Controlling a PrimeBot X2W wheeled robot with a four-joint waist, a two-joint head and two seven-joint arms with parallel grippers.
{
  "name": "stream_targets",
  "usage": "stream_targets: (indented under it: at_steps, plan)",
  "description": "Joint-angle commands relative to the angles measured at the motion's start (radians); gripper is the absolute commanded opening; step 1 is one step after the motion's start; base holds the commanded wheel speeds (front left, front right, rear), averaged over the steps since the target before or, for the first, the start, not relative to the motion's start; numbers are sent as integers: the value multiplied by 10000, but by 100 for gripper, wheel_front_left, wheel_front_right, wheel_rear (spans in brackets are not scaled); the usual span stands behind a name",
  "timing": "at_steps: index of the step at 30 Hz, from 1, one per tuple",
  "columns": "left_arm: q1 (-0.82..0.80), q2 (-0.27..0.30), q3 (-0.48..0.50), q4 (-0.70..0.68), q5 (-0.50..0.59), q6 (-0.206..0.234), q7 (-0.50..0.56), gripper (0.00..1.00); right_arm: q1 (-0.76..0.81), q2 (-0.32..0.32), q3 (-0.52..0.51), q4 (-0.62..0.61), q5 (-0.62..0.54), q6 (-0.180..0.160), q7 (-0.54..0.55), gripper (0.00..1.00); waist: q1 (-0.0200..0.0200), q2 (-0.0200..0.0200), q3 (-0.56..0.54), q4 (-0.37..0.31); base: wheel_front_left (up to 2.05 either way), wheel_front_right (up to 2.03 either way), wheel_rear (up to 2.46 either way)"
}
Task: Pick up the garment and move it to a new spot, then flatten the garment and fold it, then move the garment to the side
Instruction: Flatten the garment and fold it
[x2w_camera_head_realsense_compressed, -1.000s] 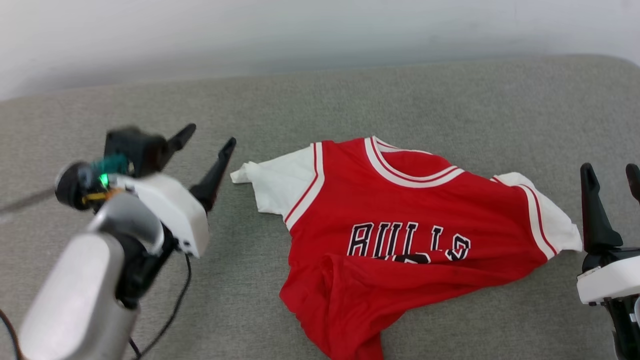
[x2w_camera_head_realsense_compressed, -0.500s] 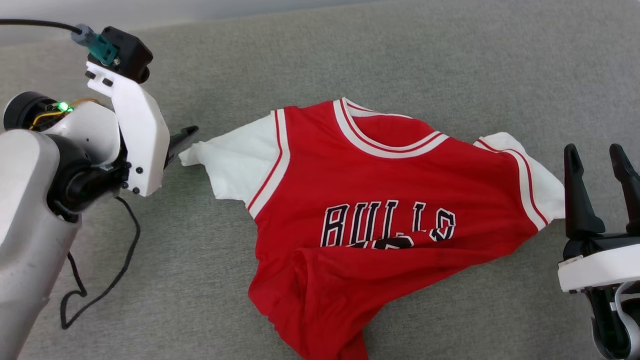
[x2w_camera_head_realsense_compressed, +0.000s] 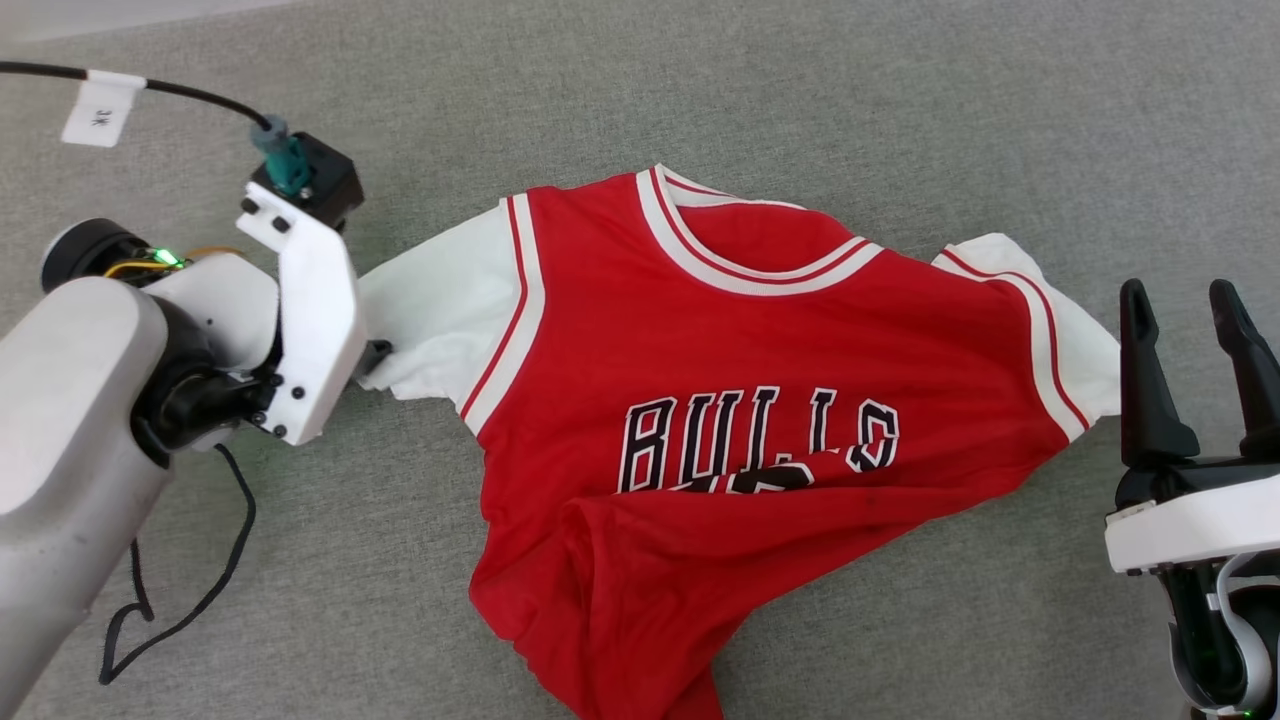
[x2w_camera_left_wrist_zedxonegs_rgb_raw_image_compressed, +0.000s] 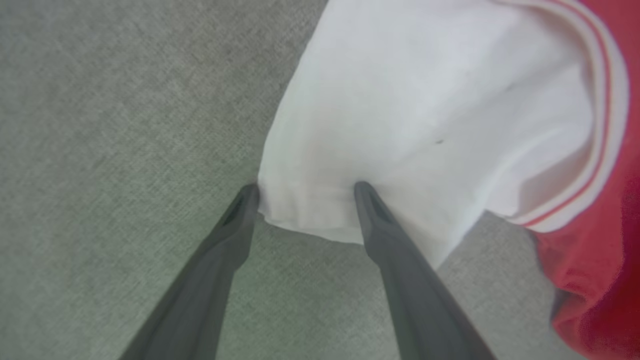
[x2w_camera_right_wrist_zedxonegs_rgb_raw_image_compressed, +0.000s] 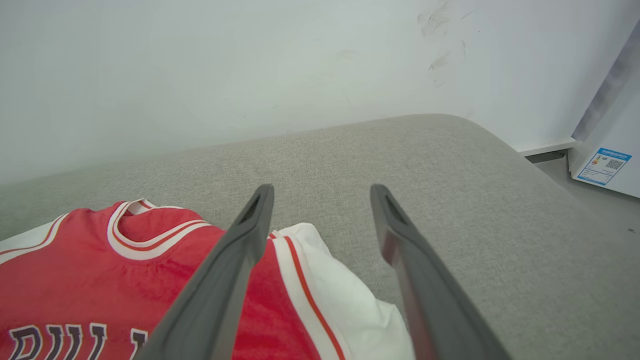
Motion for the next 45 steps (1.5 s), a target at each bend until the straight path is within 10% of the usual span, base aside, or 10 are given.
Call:
stream_targets:
  at_steps: [1,2,24,37,45]
  plan:
    - [98,171,-175,253,15,1,-146,25,-150,16,45,33,-34,-3,-9,100,-1,-1,23,21,0,0,0]
    - [113,232,-274,323,25,1,-260,0,-165,-3,62,43,-47,-3,-8,100,-1,-1,29,32,0,0,0]
    - [1799,1196,439,804,-104,352,-3940,0,452,-371,-89,467,-288,-3,864,100,-1,-1,-1404,1356,0,0,0]
    - [3646,1705,1025,-1353,217,1705,-6195,0,798,-896,54,675,-52,-3,2090,100,-1,-1,-2071,2245,0,0,0]
    - [4408,1795,1157,-3794,630,2634,-6928,0,-210,-2636,1018,293,1199,-3,4995,100,-1,-1,-1892,2763,0,0,0]
